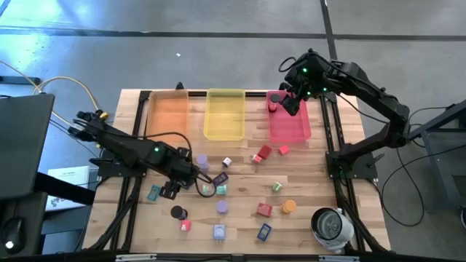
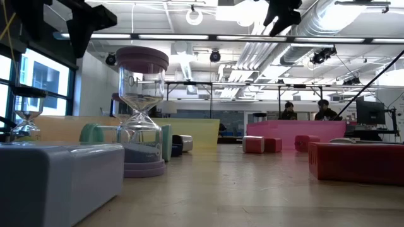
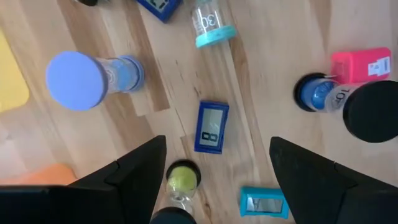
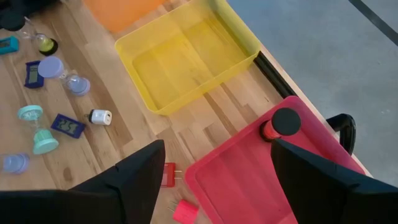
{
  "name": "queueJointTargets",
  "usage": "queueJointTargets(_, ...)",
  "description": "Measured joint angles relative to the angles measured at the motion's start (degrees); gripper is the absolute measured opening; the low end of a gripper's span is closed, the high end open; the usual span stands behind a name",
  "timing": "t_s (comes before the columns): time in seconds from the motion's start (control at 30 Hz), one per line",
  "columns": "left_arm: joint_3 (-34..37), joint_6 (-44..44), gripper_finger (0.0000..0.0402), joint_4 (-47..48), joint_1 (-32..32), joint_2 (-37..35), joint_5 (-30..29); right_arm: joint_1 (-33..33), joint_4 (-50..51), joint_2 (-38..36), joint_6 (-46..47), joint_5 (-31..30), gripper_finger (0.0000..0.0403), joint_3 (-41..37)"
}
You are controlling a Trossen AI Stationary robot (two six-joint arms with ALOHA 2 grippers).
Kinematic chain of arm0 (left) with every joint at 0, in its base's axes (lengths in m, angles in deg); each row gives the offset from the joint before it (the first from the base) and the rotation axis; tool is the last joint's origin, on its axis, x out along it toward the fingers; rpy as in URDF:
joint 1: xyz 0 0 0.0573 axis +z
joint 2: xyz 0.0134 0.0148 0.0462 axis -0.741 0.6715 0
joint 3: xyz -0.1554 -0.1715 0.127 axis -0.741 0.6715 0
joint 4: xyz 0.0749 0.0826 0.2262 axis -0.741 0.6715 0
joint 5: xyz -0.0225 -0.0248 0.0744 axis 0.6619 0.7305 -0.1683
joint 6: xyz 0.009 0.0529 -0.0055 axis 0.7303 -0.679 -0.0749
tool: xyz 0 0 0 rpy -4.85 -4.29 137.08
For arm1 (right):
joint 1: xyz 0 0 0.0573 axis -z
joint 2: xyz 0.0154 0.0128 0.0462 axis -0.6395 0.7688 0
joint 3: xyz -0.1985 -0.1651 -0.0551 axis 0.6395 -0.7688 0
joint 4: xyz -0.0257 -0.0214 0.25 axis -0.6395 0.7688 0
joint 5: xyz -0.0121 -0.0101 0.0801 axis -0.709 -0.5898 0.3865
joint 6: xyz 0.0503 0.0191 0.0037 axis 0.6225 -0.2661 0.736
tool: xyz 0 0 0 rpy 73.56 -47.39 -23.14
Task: Pick & Place Office items
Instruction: Put the left blue digital clock into the orange bin
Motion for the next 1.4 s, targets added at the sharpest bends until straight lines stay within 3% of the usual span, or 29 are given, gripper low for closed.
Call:
queueJointTargets(0.23,1.15,-0.18,0.0277,-0.67,0.19,-0.84,-2.84,-1.01,0.02,0.00,0.00,0.07,0.0284,0.00)
queueJointTargets(0.93,17.22,-1.50,0.0277,-14.24,-0.85,-0.68,0.24,-4.81,0.04,0.00,1.81,1.29,0.0284,-0.02)
queueJointTargets(1.2,18.85,-2.93,0.0277,-15.39,-2.84,3.89,-1.38,-4.94,-0.03,0.00,1.95,1.25,0.0284,-0.02)
queueJointTargets(1.4,18.86,0.89,0.0277,-16.23,-2.10,7.36,-1.60,-4.94,-0.04,0.00,1.97,1.25,0.0284,-0.02)
